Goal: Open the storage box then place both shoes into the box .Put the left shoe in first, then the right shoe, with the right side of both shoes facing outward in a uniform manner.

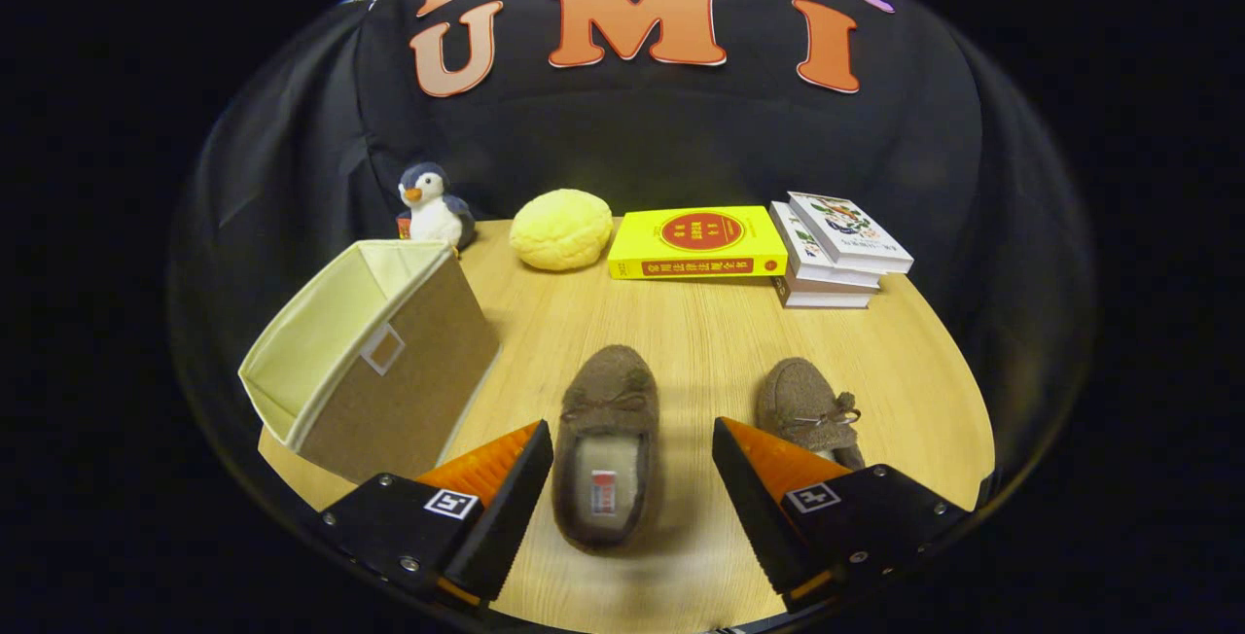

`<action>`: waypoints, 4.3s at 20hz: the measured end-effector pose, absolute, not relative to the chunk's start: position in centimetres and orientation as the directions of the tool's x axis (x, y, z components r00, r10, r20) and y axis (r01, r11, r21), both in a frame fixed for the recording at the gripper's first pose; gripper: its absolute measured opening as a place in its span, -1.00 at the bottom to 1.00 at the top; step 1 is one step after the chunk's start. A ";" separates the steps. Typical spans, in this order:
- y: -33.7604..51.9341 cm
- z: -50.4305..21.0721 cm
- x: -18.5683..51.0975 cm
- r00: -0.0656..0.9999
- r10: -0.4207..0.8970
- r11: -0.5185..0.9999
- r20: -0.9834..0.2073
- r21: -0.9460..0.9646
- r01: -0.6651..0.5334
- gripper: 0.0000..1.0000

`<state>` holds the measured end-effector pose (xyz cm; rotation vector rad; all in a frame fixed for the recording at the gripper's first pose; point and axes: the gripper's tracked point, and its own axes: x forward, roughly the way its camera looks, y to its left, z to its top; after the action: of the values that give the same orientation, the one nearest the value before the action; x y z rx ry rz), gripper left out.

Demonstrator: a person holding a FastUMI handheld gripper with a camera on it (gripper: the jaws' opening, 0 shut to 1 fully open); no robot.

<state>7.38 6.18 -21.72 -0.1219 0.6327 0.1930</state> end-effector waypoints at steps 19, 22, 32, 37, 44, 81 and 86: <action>5.5 -31.0 11.9 0.715 0.128 0.970 -0.687 -0.064 -0.236 -0.19; 5.9 -31.3 12.2 0.714 0.119 0.970 -0.690 -0.073 -0.231 -0.70; 5.5 -27.3 12.5 0.732 0.138 0.981 -0.667 -0.010 -0.193 -0.99; 5.4 -23.2 12.4 0.769 0.118 0.989 -0.629 0.007 -0.146 -0.99; 7.3 -15.8 10.7 0.817 -0.023 0.999 -0.576 0.013 0.037 -0.99; 39.0 -25.6 7.8 0.667 0.001 0.999 -0.745 0.035 0.038 -0.93; 39.2 -26.2 6.9 0.648 0.003 1.000 -0.762 0.014 0.011 -0.33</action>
<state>6.86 39.17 -26.17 0.0175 0.8660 -0.0046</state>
